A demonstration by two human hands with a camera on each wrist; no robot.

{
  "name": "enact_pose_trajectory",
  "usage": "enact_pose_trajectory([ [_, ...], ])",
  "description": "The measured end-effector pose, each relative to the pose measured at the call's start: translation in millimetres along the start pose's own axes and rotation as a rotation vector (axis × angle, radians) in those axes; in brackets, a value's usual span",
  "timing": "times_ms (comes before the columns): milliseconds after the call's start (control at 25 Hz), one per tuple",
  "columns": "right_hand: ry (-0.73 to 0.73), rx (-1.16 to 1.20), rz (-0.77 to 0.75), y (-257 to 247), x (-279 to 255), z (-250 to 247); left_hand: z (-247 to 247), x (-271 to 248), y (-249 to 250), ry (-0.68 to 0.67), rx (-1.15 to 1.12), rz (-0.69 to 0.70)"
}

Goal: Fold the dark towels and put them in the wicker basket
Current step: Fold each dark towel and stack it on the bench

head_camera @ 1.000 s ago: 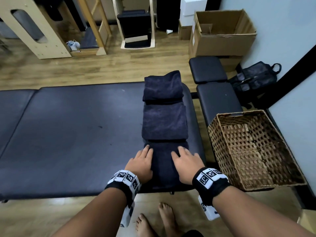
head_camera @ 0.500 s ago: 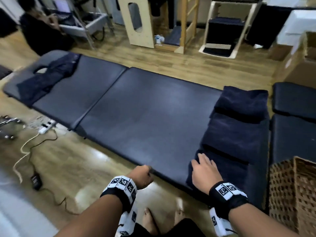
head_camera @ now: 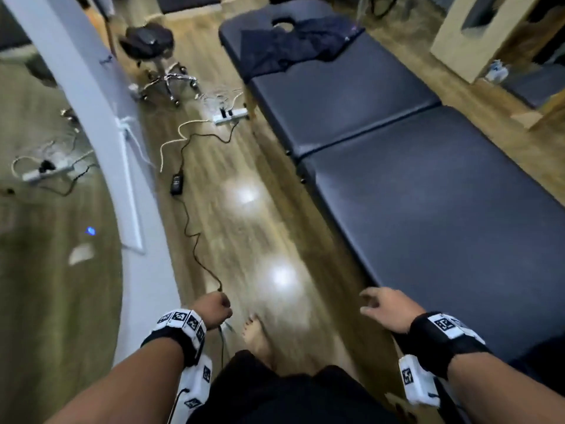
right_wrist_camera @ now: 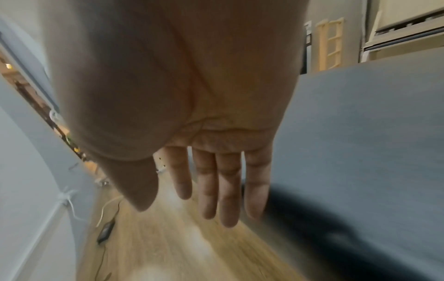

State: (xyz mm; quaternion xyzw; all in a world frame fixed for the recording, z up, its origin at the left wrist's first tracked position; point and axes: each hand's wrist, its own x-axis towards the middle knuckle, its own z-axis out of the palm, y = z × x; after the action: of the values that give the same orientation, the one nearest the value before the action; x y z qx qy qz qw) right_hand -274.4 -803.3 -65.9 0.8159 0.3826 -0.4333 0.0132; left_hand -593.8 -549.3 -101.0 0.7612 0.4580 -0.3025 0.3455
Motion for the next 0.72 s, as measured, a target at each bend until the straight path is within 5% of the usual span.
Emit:
enact_pose_trajectory([
  [320,-0.054,0.079,0.175,-84,100,-26,-62,18,-106,-0.017,-0.305,-0.150],
  [720,-0.123,-0.052,0.040,-197,250,-125,-187,113,-151,-0.007,-0.403,-0.240],
])
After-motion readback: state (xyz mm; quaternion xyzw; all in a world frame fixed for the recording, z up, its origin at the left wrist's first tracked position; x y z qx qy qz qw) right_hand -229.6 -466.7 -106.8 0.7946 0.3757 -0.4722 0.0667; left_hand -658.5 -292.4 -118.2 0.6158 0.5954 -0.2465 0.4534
